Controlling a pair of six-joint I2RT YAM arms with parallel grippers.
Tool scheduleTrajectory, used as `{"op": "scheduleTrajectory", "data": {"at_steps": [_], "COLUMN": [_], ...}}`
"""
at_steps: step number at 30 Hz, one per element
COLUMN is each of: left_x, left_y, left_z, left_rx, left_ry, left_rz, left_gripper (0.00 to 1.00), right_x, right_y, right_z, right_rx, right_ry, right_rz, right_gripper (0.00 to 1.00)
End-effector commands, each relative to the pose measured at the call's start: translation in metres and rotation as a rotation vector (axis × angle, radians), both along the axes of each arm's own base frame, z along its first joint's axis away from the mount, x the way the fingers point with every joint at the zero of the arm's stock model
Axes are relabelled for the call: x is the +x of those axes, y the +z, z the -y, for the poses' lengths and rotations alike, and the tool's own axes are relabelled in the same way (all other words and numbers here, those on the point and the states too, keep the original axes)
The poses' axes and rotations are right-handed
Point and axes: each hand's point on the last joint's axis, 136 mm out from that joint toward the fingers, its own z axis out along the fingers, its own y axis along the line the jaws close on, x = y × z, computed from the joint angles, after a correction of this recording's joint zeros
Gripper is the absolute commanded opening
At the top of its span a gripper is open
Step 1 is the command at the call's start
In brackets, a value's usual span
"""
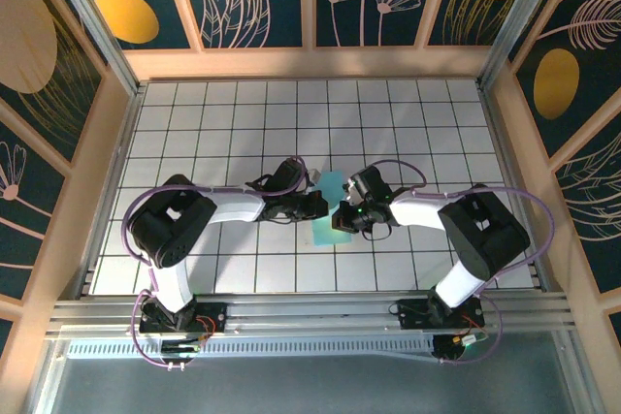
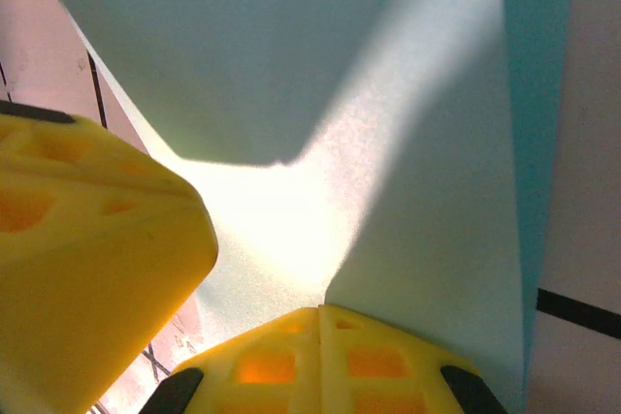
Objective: Fold a paper plane with a square sheet of paper (fold left side to right side)
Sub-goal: Hold the square sheet of paper at the center of the table, then first fold the square sheet of paper in half at the center of the table.
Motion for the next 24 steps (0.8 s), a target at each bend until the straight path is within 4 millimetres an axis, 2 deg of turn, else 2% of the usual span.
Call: {"op": "scheduleTrajectory", "data": {"at_steps": [1, 11, 24], "left_x": [0.010, 0.016, 0.028], "left_y": [-0.007, -0.022, -0.039], "left_z": [-0.002, -0.012, -0.027], "left_rx": [0.021, 0.064, 0.095], "left_ry": [0.028, 0.061, 0.112], "left_rz": [0.008, 0.021, 0.025], "left_gripper": [0.01, 0.01, 0.01], "right_x": [-0.020, -0.026, -0.032], "right_y": [-0.043, -0.051, -0.055], "right_z": [0.036, 0.049, 0.055], "right_rx": [-0.211, -0.282, -0.308], "right_ry": [-0.018, -0.012, -0.004], "right_rz": [-0.078, -0.096, -0.111], "right_gripper": [0.00, 0.00, 0.00]}}
